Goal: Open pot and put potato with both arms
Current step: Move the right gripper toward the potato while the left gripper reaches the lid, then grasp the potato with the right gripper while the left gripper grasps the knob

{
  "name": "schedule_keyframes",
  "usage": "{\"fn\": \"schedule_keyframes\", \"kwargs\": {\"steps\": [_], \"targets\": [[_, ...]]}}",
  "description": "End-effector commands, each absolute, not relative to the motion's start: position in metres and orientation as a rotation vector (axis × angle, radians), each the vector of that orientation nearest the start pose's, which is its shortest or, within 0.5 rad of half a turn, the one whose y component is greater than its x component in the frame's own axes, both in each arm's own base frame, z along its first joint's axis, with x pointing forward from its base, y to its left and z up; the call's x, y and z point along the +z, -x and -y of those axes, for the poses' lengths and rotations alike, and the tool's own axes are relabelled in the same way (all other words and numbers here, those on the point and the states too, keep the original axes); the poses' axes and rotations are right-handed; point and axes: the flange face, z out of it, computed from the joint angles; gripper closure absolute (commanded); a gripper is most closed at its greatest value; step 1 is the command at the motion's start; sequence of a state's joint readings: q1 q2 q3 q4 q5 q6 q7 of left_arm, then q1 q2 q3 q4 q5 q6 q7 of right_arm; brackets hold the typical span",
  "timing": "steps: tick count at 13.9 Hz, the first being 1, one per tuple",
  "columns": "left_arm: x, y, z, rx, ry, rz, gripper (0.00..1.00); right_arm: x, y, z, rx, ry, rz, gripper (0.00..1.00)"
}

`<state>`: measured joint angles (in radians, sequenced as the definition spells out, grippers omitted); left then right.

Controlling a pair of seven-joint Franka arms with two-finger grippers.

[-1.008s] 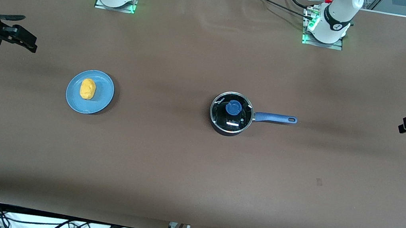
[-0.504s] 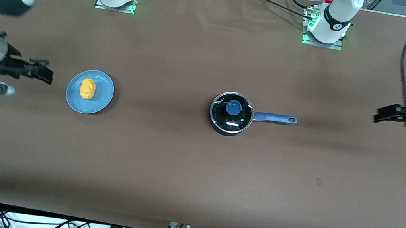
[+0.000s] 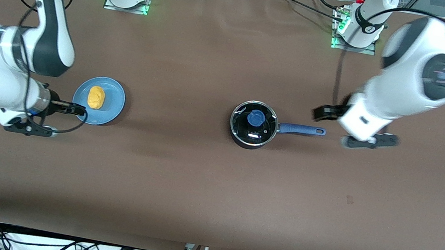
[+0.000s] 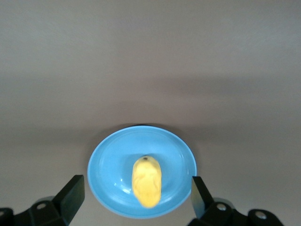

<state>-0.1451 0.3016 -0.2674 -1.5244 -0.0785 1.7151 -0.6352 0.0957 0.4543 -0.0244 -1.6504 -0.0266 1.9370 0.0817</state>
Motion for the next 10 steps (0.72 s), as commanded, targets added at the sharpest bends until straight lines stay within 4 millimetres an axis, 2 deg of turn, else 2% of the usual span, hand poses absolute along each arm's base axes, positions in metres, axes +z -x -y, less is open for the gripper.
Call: {"fn": "schedule_keyframes", "kwargs": {"steps": [1, 2, 3, 4, 6, 8, 10], "targets": [[0.437, -0.583, 0.317, 0.293, 3.209, 0.394, 0.0, 0.299, -0.619, -0.04, 0.274, 3.156, -0.047, 0.0], [0.411, -0.581, 0.338, 0.302, 3.215, 0.359, 0.0, 0.284, -0.604, -0.041, 0.289, 3.138, -0.1, 0.0], [0.386, -0.581, 0.351, 0.31, 3.222, 0.343, 0.0, 0.271, -0.594, -0.04, 0.261, 3.133, -0.153, 0.0], [0.369, -0.581, 0.362, 0.312, 3.226, 0.321, 0.0, 0.265, -0.586, -0.04, 0.237, 3.134, -0.152, 0.0], [0.347, -0.575, 0.374, 0.337, 3.223, 0.268, 0.0, 0.258, -0.577, -0.04, 0.26, 3.133, -0.162, 0.0], [0.329, -0.557, 0.395, 0.371, 3.201, 0.194, 0.0, 0.246, -0.562, -0.039, 0.308, 3.136, -0.152, 0.0], [0.313, -0.552, 0.398, 0.401, 3.182, 0.178, 0.0, 0.234, -0.554, -0.041, 0.325, 3.138, -0.143, 0.0]]}}
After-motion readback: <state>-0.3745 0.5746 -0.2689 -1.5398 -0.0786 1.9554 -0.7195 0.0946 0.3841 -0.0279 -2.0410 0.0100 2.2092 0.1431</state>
